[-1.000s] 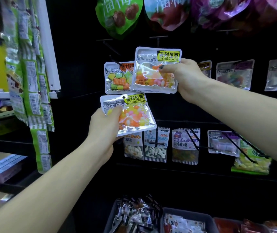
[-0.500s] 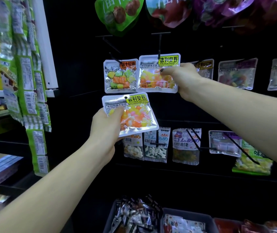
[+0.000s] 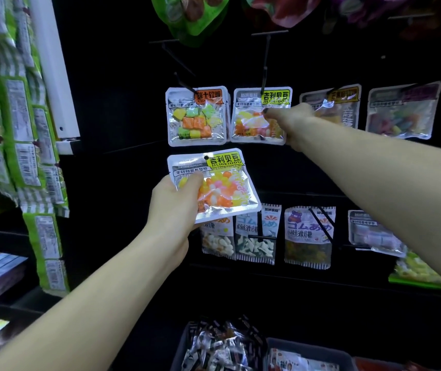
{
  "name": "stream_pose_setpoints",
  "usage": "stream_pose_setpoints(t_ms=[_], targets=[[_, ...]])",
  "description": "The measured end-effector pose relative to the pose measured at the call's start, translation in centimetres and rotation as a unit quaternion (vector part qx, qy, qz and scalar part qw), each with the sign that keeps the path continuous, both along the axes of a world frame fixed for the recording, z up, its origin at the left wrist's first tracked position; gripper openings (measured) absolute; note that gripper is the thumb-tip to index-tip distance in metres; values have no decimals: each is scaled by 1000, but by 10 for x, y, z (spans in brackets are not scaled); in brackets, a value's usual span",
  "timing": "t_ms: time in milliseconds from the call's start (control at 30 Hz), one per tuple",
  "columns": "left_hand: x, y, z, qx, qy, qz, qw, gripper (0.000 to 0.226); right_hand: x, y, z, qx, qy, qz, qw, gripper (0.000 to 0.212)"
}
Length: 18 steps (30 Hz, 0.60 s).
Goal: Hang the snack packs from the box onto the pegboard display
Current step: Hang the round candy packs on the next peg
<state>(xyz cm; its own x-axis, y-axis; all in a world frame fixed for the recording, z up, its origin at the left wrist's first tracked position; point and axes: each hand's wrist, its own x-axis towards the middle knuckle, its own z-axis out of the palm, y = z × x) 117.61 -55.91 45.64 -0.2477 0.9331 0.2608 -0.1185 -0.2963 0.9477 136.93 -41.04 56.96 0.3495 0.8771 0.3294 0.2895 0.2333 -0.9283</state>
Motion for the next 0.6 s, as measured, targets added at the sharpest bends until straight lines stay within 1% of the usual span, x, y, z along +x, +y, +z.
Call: stream_pose_setpoints(t_ms=[100, 200, 300, 367, 400, 433, 467, 500, 567, 600], targets=[[4, 4, 0, -2, 2, 3, 1000, 13, 1, 3, -1, -18, 6, 3, 1000, 69], [6, 4, 0, -1, 9, 8, 1000, 13, 6, -4, -9, -47, 6, 34, 998, 73], [8, 0, 2, -7, 10, 5, 1000, 13, 14, -20, -24, -95, -54, 6, 994, 83], [10, -5, 3, -9, 8, 1, 1000, 15, 17, -35, -35, -100, -98, -19, 990, 82], [12, -7, 4, -6, 10, 0, 1000, 15, 18, -45, -39, -96, -103, -9, 990, 79], [13, -9, 5, -3, 14, 3, 1000, 14, 17, -54, -42, -97, -89, 28, 991, 78], [14, -12, 6, -1, 17, 5, 1000, 14, 14, -67, -43, -108, -66, 89, 988, 77], [16, -15, 8, 0, 17, 4, 1000, 13, 10, -80, -44, -123, -44, 165, 978, 75], [19, -22, 12, 3, 18, 7, 1000, 11, 4, -106, -45, -151, -19, 299, 942, 70], [20, -24, 13, 3, 20, 11, 1000, 12, 1, -117, -46, -157, -19, 342, 926, 67]])
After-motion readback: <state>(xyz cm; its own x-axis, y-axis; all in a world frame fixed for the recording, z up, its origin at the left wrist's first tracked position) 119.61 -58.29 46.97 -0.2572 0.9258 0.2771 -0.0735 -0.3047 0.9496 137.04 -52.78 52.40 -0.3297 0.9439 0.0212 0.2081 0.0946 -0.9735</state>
